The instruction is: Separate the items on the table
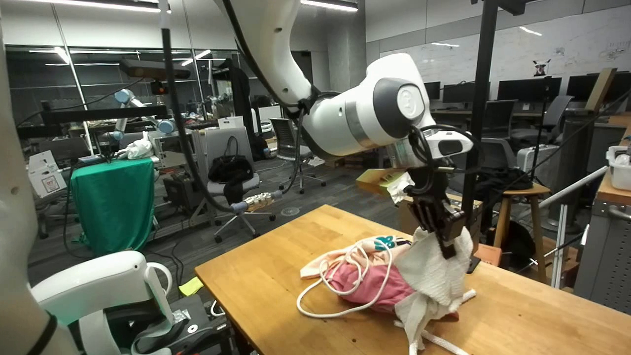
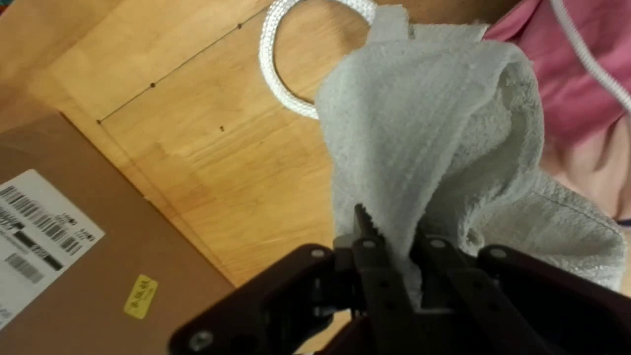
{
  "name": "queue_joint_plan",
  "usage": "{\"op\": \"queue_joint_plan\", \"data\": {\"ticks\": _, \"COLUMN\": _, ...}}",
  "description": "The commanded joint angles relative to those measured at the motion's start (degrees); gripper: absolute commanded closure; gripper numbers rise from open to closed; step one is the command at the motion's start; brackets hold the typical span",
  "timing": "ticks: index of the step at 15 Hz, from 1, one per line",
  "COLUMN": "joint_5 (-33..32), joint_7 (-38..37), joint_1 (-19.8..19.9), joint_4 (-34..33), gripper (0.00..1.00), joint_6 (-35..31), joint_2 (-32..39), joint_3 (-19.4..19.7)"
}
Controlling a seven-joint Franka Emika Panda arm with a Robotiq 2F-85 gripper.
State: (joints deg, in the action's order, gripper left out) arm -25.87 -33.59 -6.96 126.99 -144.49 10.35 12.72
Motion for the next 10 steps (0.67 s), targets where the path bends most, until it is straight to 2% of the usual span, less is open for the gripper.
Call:
{"op": "queue_joint_plan", "data": {"ticks": 1, "joint_5": -6.5, "joint_7": -8.7, "joint_1": 3.2, "joint_4": -1.3, "gripper": 0.91, "joint_6": -1.3, "joint_2": -3.1, "joint_3": 1.5}}
{"op": "queue_joint_plan", "data": {"ticks": 7, "joint_5": -12.2, "joint_7": -21.2, "joint_1": 9.4, "joint_4": -7.7, "gripper": 0.91, "joint_6": -4.5, "joint_2": -1.0, "joint_3": 3.5}}
{"op": "queue_joint_plan", "data": {"ticks": 10, "joint_5": -17.8, "joint_7": -30.3, "joint_1": 11.0, "joint_4": -11.1, "gripper": 0.91, "joint_6": -6.0, "joint_2": 1.1, "joint_3": 5.2}}
